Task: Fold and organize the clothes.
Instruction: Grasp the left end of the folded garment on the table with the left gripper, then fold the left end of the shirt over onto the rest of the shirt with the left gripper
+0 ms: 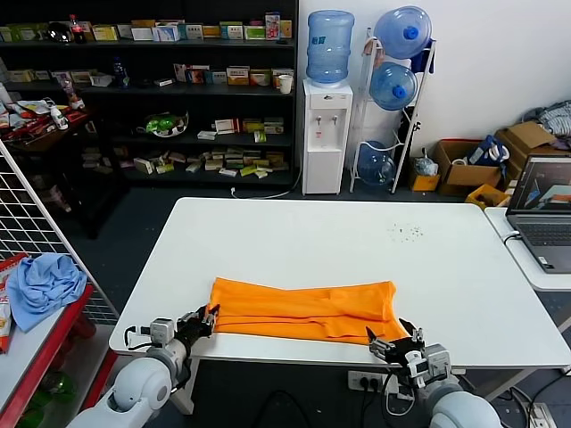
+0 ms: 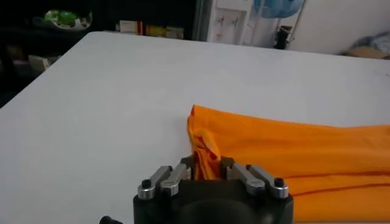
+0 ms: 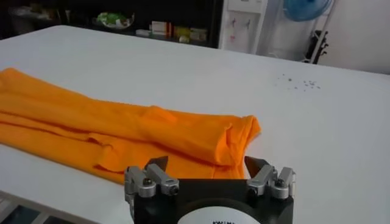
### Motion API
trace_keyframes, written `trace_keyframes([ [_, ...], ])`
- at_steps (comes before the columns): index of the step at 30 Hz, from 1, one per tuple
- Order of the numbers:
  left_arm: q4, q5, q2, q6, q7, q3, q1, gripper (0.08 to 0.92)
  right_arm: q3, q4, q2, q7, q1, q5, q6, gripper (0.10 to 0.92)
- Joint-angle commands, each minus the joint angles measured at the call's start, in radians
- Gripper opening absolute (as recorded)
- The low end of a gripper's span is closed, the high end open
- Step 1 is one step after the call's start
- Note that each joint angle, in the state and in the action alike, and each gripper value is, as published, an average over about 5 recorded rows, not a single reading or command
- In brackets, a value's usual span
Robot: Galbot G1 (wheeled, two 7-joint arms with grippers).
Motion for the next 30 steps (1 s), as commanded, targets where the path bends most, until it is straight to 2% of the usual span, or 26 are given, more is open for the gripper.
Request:
trace_keyframes([
  [1, -0.002, -0.025, 0.043, 0.012, -0.010, -0.019, -0.006, 0.242, 0.004, 0.010, 0.005, 0.003, -0.007, -0.003, 0.006, 0.823],
  [6, 0.024, -0.015, 0.147, 0.034, -0.027, -0.095, 0.003, 0.129, 0.013, 0.018, 0.011, 0.009, -0.008, -0.017, 0.027, 0.823],
  [11, 0.082, 0.027, 0.257, 0.025, -0.026, -0.204, 0.015, 0.121, 0.016, 0.021, 0.020, 0.017, 0.000, -0.034, 0.047, 0.823],
  [15, 0.051, 0.030, 0.292, 0.015, -0.033, -0.253, 0.027, 0.121, 0.009, 0.006, 0.036, 0.022, 0.014, -0.057, 0.068, 0.823],
  [20, -0.133, 0.009, 0.251, 0.021, -0.083, -0.215, 0.049, 0.121, 0.007, -0.026, 0.059, 0.037, 0.027, -0.087, 0.103, 0.823],
  [24, -0.270, -0.005, 0.162, 0.035, -0.118, -0.130, 0.072, 0.121, 0.016, -0.045, 0.071, 0.041, 0.028, -0.112, 0.125, 0.823],
  [30, -0.325, -0.008, 0.010, 0.050, -0.146, 0.002, 0.061, 0.121, 0.039, -0.057, 0.081, 0.046, 0.021, -0.124, 0.134, 0.823],
])
